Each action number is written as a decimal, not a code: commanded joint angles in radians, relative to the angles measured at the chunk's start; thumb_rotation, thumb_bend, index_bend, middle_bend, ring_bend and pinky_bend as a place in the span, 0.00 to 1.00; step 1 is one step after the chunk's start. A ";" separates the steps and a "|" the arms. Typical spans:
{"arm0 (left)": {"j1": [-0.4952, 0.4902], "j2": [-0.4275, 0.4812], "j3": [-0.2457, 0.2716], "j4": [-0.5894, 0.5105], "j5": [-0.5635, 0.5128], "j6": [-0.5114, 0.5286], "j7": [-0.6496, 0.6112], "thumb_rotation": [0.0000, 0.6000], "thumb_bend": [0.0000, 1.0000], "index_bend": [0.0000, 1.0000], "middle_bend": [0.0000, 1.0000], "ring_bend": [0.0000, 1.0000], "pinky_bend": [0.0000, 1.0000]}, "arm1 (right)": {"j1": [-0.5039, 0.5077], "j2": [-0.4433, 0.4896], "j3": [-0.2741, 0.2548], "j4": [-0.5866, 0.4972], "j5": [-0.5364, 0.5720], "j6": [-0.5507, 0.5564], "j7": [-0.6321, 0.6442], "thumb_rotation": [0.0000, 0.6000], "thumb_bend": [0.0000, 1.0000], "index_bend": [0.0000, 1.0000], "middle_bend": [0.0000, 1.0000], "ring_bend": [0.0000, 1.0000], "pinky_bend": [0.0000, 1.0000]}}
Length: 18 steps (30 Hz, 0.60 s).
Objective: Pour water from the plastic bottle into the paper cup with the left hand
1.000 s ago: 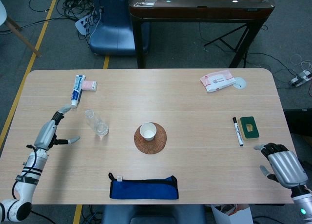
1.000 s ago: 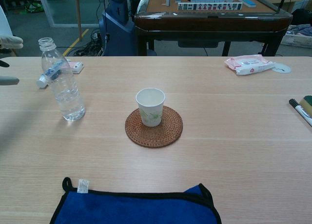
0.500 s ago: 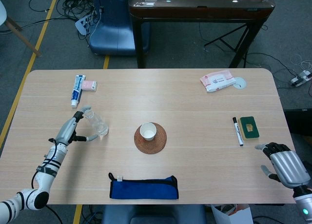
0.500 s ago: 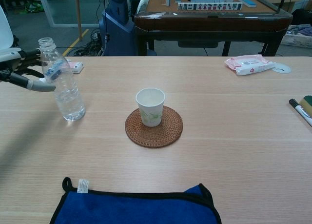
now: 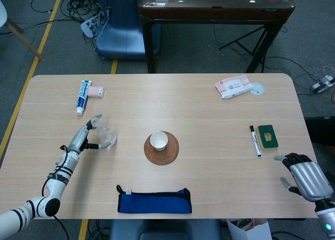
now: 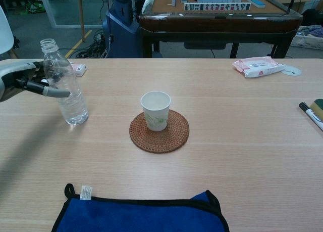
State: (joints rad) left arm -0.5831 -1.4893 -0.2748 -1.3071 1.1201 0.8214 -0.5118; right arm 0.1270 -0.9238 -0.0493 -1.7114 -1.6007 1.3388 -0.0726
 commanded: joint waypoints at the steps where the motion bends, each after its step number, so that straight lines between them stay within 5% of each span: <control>1: -0.011 -0.025 0.002 0.026 -0.004 -0.007 0.010 1.00 0.09 0.00 0.00 0.00 0.12 | 0.000 0.000 0.001 0.000 0.000 0.001 0.002 1.00 0.31 0.29 0.32 0.25 0.33; 13: -0.030 -0.111 -0.018 0.112 -0.040 0.004 0.042 1.00 0.09 0.01 0.00 0.00 0.12 | -0.002 0.006 0.000 -0.002 -0.005 0.006 0.011 1.00 0.31 0.29 0.32 0.25 0.33; 18: -0.035 -0.127 -0.031 0.145 -0.055 -0.006 0.037 1.00 0.09 0.10 0.01 0.00 0.12 | -0.003 0.007 0.000 -0.003 -0.007 0.009 0.013 1.00 0.31 0.29 0.32 0.25 0.33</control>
State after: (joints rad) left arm -0.6167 -1.6130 -0.3024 -1.1664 1.0688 0.8180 -0.4714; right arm 0.1241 -0.9171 -0.0489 -1.7146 -1.6081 1.3475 -0.0593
